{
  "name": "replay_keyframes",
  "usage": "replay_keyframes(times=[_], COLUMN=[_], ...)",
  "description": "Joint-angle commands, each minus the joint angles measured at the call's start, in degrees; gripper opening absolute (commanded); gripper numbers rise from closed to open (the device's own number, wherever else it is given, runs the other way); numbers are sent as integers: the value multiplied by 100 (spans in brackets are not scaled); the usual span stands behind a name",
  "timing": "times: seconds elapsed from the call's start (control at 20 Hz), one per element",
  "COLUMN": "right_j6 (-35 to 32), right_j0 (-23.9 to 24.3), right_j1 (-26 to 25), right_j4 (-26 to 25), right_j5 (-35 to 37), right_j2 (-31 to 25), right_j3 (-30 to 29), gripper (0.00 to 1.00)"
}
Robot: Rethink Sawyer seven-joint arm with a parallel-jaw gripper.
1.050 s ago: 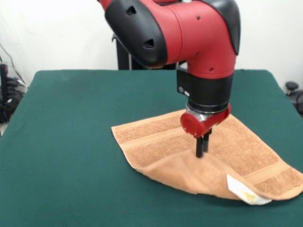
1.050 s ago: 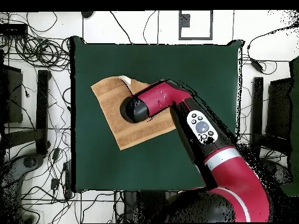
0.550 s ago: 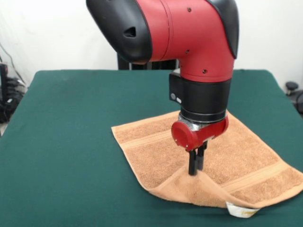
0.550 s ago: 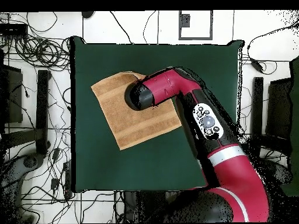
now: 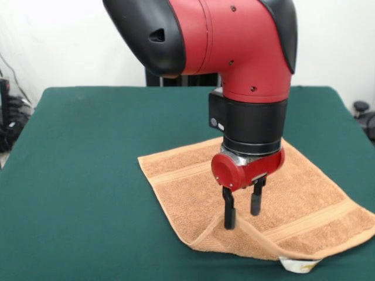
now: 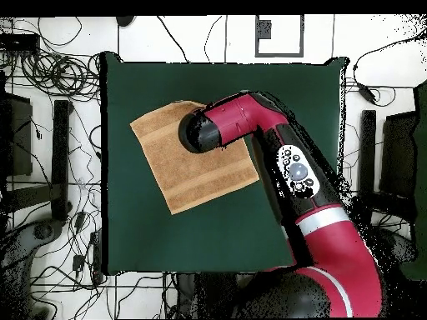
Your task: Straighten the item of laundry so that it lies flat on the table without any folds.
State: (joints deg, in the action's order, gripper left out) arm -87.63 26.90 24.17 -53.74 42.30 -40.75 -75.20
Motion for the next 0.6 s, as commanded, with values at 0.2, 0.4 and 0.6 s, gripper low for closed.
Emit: replay_keyframes(times=[0.2,0.4,0.6], right_j6=[1715,1815,2080], right_j0=[-204,-217,-207], right_j1=[-356,-180,249], right_j4=[-105,-74,30], right_j5=[-367,-252,65], right_j2=[-464,-493,-586], right_j3=[59,-5,-117], gripper=[100,100,100])
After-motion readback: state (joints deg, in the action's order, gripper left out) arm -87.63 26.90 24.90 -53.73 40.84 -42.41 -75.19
